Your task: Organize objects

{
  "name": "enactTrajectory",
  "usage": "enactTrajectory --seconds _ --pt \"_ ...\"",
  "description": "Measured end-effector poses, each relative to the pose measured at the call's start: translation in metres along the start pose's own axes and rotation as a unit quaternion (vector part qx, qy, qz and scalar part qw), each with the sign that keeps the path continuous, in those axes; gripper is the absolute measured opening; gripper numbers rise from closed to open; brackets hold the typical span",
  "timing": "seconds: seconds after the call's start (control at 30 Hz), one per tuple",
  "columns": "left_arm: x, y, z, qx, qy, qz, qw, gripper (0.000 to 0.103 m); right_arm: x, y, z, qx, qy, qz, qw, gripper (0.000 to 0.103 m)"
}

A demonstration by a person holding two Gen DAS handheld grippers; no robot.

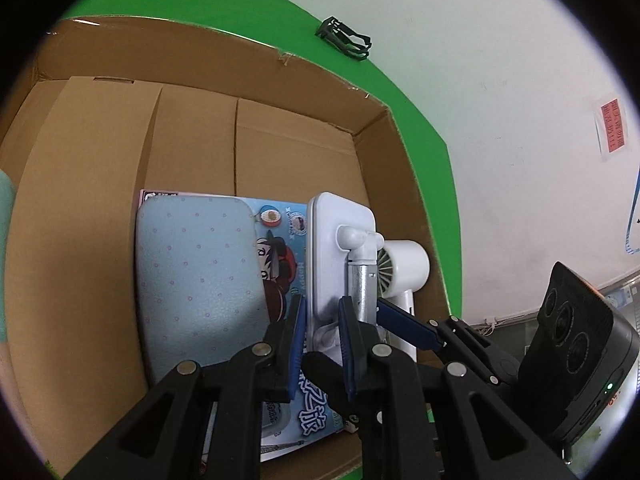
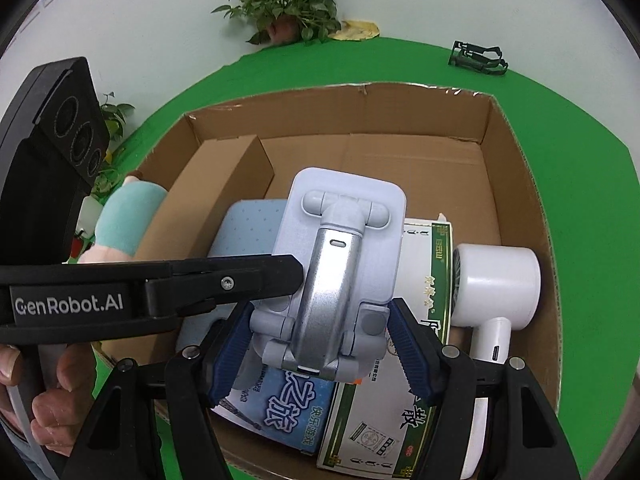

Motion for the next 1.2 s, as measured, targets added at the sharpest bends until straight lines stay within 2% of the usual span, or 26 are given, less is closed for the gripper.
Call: enactTrajectory --seconds 0.13,0.23,0.3,0.37,0.4,0.43,0.47,0.5,0.53,0.57,0.6,0.63,0.73,0.83,0.9,0.97,1.0,1.07,1.1,1.13,1.2 --pt "-0.007 0.004 0.001 0.003 0.006 -0.015 0.9999 0.016 -0.003 0.002 0.003 0.005 0.012 0.003 1.000 0.066" --pt "-0.007 -0.003 0.007 -0.028 -0.002 -0.044 0.9986 0.016 -0.003 0.005 0.006 0.006 0.018 0.006 1.000 0.066" --pt "-0.002 -0.007 0.009 -0.042 -0.014 -0.043 0.9981 0.016 -0.001 0.005 0.008 0.007 0.021 0.012 1.000 0.066" --pt "0.016 -0.014 0.015 -0.070 -0.053 -0.070 0.9937 0.021 0.001 0.005 0.011 0.008 0.020 0.021 1.000 0.067" --pt "0.031 -0.020 0.022 -0.092 -0.089 -0.087 0.9878 0.021 0.003 0.005 0.013 0.008 0.014 0.026 1.000 0.070" --pt "0.052 -0.026 0.032 -0.117 -0.137 -0.107 0.9777 0.023 0.006 0.006 0.016 0.008 0.006 0.032 0.999 0.076" --pt "0.066 -0.030 0.039 -0.131 -0.166 -0.118 0.9703 0.032 0.012 0.007 0.019 0.009 -0.008 0.042 0.999 0.096" --pt "0.083 -0.035 0.050 -0.156 -0.205 -0.129 0.9577 0.040 0.023 0.009 0.025 0.008 -0.032 0.054 0.998 0.103" --pt "0.108 -0.042 0.069 -0.193 -0.260 -0.147 0.9346 0.067 0.035 0.013 0.033 0.010 -0.060 0.068 0.996 0.103" --pt "0.122 -0.045 0.081 -0.210 -0.294 -0.164 0.9181 0.094 0.044 0.019 0.040 0.017 -0.076 0.080 0.994 0.103" --pt "0.139 -0.047 0.097 -0.228 -0.342 -0.189 0.8918 0.099 0.051 0.024 0.046 0.025 -0.087 0.087 0.992 0.103" --pt "0.156 -0.048 0.119 -0.249 -0.395 -0.221 0.8560 0.103 0.057 0.029 0.053 0.031 -0.098 0.090 0.991 0.103" --pt "0.175 -0.043 0.152 -0.272 -0.440 -0.289 0.8053 0.103 0.070 0.050 0.076 0.044 -0.121 0.093 0.987 0.103" --pt "0.180 -0.026 0.174 -0.279 -0.467 -0.338 0.7680 0.103 0.079 0.070 0.095 0.053 -0.148 0.097 0.983 0.103" --pt "0.172 -0.013 0.173 -0.273 -0.463 -0.355 0.7653 0.103 0.084 0.079 0.101 0.053 -0.167 0.102 0.979 0.103" --pt "0.157 0.001 0.169 -0.261 -0.453 -0.358 0.7739 0.103 0.085 0.084 0.102 0.049 -0.178 0.111 0.977 0.103" --pt "0.151 0.010 0.167 -0.255 -0.448 -0.352 0.7814 0.103 0.084 0.085 0.103 0.048 -0.181 0.120 0.975 0.103" --pt "0.135 0.022 0.158 -0.229 -0.431 -0.334 0.8063 0.103 0.082 0.084 0.100 0.049 -0.186 0.142 0.971 0.103" --pt "0.125 0.029 0.151 -0.209 -0.418 -0.313 0.8269 0.103 0.080 0.083 0.099 0.049 -0.187 0.151 0.969 0.103" --pt "0.121 0.034 0.147 -0.192 -0.408 -0.301 0.8403 0.103 0.078 0.081 0.098 0.050 -0.186 0.158 0.968 0.103" --pt "0.116 0.039 0.149 -0.181 -0.398 -0.281 0.8542 0.103 0.072 0.078 0.097 0.055 -0.186 0.170 0.966 0.103"
Point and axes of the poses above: each gripper's, at about its wrist camera, not at the fingertips, and x roughly against the way its jaws point, y to its left, z to its underside, the point moved 1 cm from there along -x, roughly the way its jaws point, and after that the axes turned 12 degrees about x, right-handed, at the moved point
